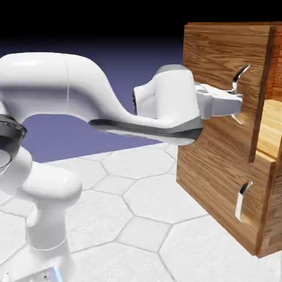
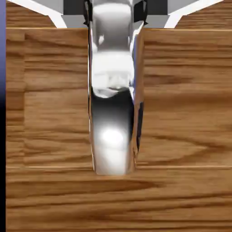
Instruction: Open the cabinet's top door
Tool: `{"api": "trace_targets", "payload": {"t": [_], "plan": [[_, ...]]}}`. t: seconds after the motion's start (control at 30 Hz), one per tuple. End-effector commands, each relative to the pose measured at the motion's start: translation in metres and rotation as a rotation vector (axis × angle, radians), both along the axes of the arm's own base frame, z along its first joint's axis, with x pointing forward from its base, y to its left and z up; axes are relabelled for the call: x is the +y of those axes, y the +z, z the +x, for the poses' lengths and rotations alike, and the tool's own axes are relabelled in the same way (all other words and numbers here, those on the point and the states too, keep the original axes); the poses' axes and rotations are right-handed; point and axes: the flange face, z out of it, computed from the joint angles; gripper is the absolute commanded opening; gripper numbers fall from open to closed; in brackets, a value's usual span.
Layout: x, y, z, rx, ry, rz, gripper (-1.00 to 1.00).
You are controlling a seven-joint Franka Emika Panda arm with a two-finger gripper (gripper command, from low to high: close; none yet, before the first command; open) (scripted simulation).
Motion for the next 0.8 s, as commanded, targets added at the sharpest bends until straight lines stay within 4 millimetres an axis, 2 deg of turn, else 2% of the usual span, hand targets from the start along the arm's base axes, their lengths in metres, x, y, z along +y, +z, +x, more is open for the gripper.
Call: {"api": "trace_targets", "payload": {"t": [0.0, 0.6, 0.77], "plan": [[0.003, 0.000, -0.005, 0.000, -0.013, 0.001, -1.00], [0.061, 0.000, -0.094, 0.000, -0.225, 0.001, -1.00], [0.084, 0.000, -0.119, 0.000, -0.294, 0.001, -1.00]]}}
